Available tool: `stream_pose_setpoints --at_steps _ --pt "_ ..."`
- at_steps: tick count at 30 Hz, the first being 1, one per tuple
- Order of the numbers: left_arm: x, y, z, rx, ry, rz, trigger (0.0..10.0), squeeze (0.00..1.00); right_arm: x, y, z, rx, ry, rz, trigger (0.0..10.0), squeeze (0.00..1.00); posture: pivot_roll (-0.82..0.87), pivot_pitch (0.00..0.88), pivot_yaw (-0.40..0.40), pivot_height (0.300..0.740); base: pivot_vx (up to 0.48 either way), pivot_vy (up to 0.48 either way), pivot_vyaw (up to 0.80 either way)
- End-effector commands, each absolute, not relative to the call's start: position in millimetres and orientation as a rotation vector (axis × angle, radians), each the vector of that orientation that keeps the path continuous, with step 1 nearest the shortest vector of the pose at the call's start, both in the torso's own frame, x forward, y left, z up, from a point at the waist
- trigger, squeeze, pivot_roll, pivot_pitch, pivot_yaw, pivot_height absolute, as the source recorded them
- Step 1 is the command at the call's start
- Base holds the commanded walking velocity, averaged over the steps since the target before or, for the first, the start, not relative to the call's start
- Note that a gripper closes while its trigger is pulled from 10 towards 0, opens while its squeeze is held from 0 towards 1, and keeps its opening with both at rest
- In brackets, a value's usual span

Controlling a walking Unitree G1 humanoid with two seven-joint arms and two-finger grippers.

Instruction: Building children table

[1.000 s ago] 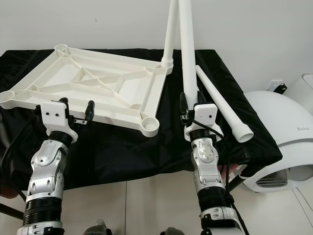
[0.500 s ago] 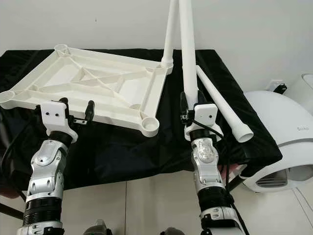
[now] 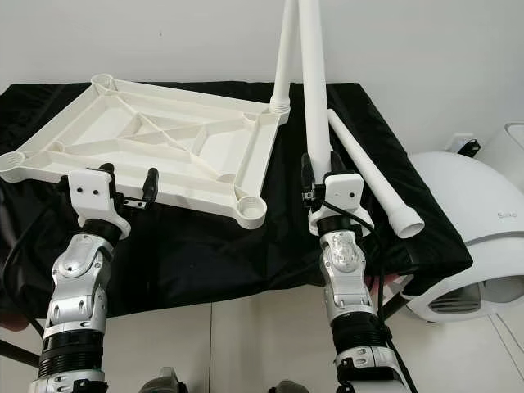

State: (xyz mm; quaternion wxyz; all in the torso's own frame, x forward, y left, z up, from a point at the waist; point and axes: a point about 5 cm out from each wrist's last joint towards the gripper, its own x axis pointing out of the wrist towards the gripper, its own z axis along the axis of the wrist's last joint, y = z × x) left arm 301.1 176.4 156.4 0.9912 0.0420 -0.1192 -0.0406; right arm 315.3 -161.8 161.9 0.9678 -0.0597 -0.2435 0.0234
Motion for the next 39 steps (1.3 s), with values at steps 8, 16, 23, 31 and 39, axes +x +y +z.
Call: stream_pose_setpoints --at_steps 8,16,23,31,39 --pt "303.1 181.2 157.0 0.102 -0.232 0.080 10.0 0.00 315.7 -161.4 164.7 -0.132 -0.513 0.051 10.0 0.00 0.02 0.017 0.000 0.740 0.000 0.000 0.00" --pt "303.1 183.3 157.6 0.104 -0.237 0.087 10.0 0.00 316.0 -161.4 164.9 -0.131 -0.513 0.052 10.0 0.00 0.02 0.021 -0.001 0.740 0.000 0.000 0.00" --pt "303.1 183.8 158.2 0.103 -0.240 0.087 10.0 0.00 316.5 -160.8 165.3 -0.129 -0.515 0.055 10.0 0.00 0.02 0.022 -0.002 0.740 0.000 0.000 0.00" --pt "303.4 183.4 159.4 0.101 -0.243 0.084 10.0 0.00 315.8 -161.4 165.7 -0.130 -0.518 0.051 10.0 0.00 0.02 0.025 -0.001 0.740 0.000 0.000 0.00" --pt "303.1 183.1 159.8 0.090 -0.243 0.079 10.0 0.00 316.2 -162.1 165.7 -0.132 -0.517 0.048 10.0 0.00 0.02 0.027 -0.003 0.740 0.000 0.000 0.00"
